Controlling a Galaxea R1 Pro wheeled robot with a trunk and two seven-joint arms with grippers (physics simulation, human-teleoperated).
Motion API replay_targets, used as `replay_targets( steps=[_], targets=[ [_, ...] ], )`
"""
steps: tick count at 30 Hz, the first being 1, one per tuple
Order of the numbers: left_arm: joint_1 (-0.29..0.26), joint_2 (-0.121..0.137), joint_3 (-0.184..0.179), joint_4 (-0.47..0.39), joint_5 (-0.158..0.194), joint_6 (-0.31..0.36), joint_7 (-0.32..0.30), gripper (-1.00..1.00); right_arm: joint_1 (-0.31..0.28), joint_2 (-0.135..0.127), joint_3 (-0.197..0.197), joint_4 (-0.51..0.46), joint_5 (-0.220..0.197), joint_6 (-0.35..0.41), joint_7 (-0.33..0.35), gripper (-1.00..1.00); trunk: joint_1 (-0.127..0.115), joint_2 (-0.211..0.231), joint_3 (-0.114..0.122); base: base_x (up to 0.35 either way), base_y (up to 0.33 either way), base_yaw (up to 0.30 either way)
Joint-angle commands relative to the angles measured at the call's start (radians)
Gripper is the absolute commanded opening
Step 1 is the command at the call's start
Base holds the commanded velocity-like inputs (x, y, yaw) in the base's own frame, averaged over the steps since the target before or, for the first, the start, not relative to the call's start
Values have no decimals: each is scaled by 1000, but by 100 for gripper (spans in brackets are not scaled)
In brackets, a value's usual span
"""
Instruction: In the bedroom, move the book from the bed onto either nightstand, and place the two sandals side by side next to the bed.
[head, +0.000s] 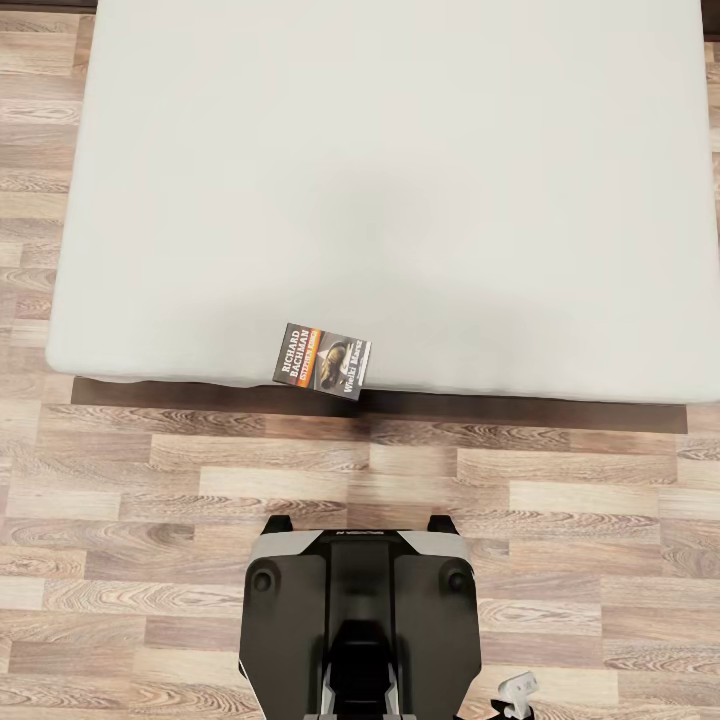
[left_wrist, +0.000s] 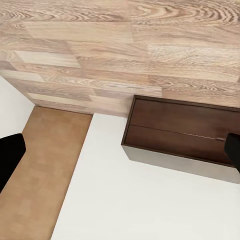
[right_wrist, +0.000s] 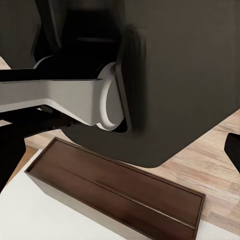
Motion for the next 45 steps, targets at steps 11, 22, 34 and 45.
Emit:
replay_targets(
  steps=[11,22,34,45],
  targets=[
    [0,0,-8,0,10,0,-4,100,0,0,-8,0,11,-6,3,100,0,-1,-1,0,0,0],
    [-9,6,-6,-6,14,0,14,100,8,0,-9,-18,5,-1,3,100,0,-1,-1,0,0,0],
    [-17,11,-3,-13,18,0,81,100,20,-7,-10,-45,-1,3,4,100,0,-1,-1,0,0,-26],
    [-18,12,-5,-14,17,-3,108,100,21,-39,-12,-48,-3,3,8,100,0,-1,-5,0,52,-220]
  ],
)
